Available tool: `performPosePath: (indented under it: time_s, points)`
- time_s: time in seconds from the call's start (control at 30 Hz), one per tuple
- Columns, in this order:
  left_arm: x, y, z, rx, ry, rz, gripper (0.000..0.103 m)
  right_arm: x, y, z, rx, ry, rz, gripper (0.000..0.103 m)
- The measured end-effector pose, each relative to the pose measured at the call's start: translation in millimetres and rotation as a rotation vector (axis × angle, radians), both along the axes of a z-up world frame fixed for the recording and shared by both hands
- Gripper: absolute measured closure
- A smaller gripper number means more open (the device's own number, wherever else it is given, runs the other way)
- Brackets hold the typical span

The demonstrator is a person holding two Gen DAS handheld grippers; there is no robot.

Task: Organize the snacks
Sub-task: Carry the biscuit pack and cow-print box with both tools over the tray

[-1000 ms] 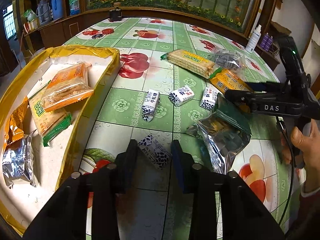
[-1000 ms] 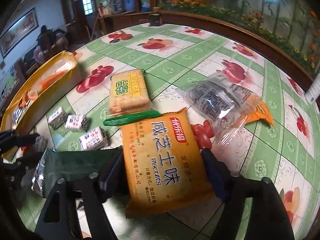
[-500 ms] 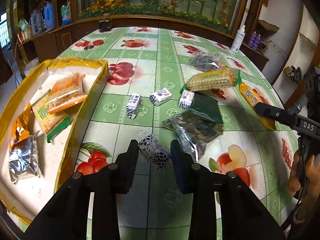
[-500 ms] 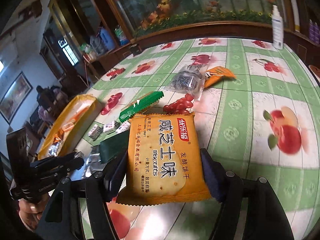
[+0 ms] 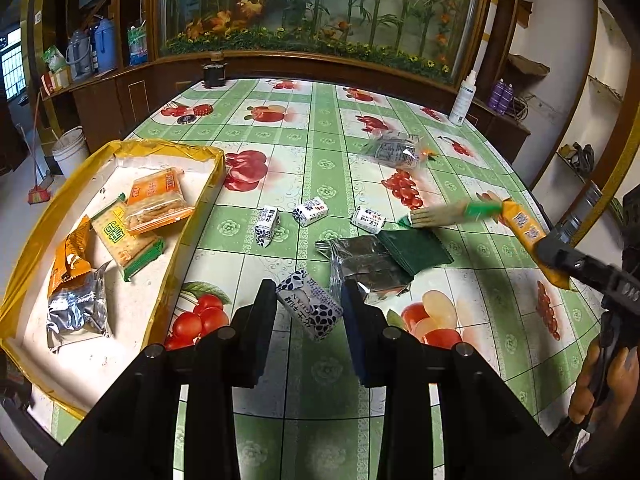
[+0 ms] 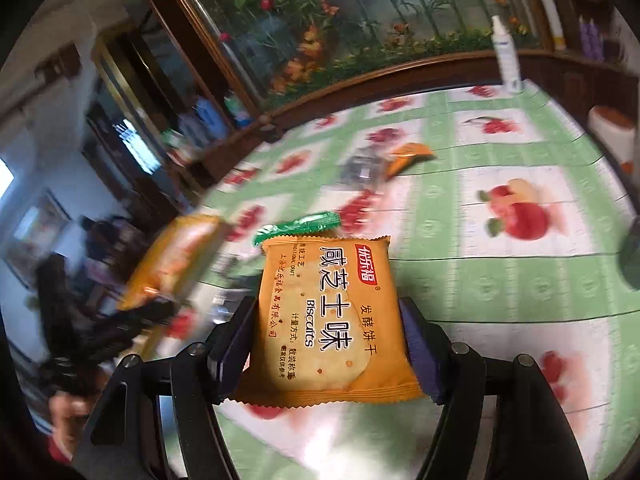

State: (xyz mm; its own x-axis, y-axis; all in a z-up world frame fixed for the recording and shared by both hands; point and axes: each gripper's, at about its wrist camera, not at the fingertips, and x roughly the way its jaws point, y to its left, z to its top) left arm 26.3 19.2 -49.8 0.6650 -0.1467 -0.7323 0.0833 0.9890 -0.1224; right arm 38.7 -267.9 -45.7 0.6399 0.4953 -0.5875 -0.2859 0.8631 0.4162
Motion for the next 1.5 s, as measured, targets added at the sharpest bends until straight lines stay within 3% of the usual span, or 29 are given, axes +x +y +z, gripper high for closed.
performPosePath:
  time_s: [0.03, 0.07, 0.13, 0.2, 0.27, 0.37, 0.73, 1.13, 1.5]
  points:
    - [-1.6, 0.4, 1.2, -0.002, -0.002, 0.000, 0.073, -2.0, 9.7, 3.7, -0.095, -0.019, -0.020, 0.032]
    - [-3.5, 0.8, 2.5, -0.001, -0.006, 0.000, 0.073, -2.8, 14.3, 5.1, -0.108, -0.026, -0.015, 0.032]
    - [-7.4, 2.6, 5.1, 0.020, -0.019, 0.013, 0.073, -3.5, 16.9, 7.1, -0.010, -0.024, 0.032, 0.032]
    - [-10.4, 5.8, 8.0, 0.037, -0.030, 0.029, 0.073, -6.4, 30.7, 13.1, -0.101, -0.059, 0.009, 0.032]
    - [-12.9, 9.0, 11.4, 0.063, -0.048, 0.048, 0.072, -6.6, 36.9, 16.8, -0.031, -0.057, 0.056, 0.032]
    - [-16.3, 16.5, 15.0, 0.094, -0.066, 0.078, 0.072, -9.4, 58.8, 26.9, -0.066, -0.092, 0.081, 0.032]
    - [-20.8, 69.1, 16.0, 0.120, -0.075, 0.223, 0.072, -5.4, 131.2, 44.2, -0.038, -0.149, 0.212, 0.032]
    - [-19.1, 143.3, 3.6, 0.080, -0.028, 0.391, 0.072, 23.4, 220.3, 33.3, -0.009, -0.131, 0.345, 0.033]
    - [-8.0, 165.0, -9.4, 0.077, -0.004, 0.438, 0.072, 52.3, 287.8, 17.5, -0.041, -0.105, 0.409, 0.033]
